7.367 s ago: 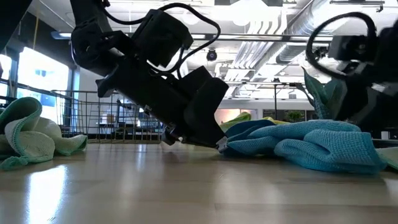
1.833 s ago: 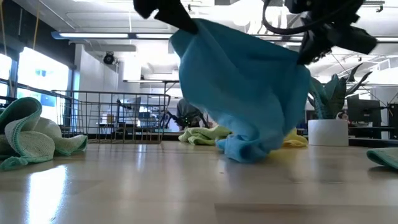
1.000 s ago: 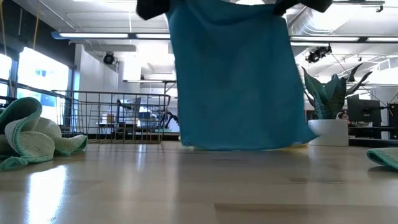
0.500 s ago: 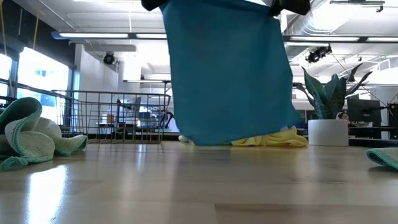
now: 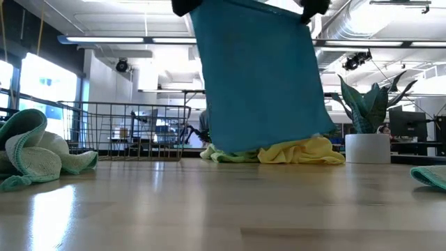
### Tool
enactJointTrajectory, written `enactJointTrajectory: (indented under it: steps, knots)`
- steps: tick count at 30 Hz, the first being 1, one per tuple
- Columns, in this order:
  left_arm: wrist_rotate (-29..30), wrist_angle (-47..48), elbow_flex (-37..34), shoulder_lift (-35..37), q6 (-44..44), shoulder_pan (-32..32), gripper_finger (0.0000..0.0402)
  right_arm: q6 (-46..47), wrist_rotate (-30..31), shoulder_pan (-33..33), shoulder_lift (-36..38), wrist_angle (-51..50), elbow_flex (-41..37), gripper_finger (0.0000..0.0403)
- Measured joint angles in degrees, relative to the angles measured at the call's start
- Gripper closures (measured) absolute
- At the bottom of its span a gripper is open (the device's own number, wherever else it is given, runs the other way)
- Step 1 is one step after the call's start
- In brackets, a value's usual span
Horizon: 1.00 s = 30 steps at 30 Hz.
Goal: Fold microfiber towels
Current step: Fold the right blue towel
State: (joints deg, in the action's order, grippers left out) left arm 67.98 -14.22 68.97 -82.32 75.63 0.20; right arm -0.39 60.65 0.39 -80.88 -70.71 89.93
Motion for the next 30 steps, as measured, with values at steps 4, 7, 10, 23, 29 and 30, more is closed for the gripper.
enactJointTrajectory:
  steps: [4,7,10,23,29,30]
  knots:
    - [1.5,-0.2,0.0,0.0,0.0,0.2,0.0401,-1.0,-6.6,-1.7,0.0,3.7,0.0,0.0403]
    - [2.2,-0.2,0.0,0.0,0.0,0.1,0.0401,0.4,-14.1,-2.9,0.0,3.0,0.0,0.0403]
    - [2.4,-0.2,0.0,0.0,0.0,0.0,0.0401,-0.4,-19.2,-3.6,0.0,3.3,0.0,0.0403]
    - [2.3,4.4,0.0,0.0,-4.7,1.9,0.0401,-6.7,-34.8,-11.4,2.2,11.7,0.0,0.0403]
    - [1.9,12.1,0.0,0.0,-10.8,1.9,0.0401,-7.1,-45.6,-11.4,2.3,9.4,0.0,0.0403]
    - [1.4,13.5,0.0,0.0,-12.3,1.8,0.0401,-6.9,-48.2,-11.4,2.3,8.5,0.0,0.0403]
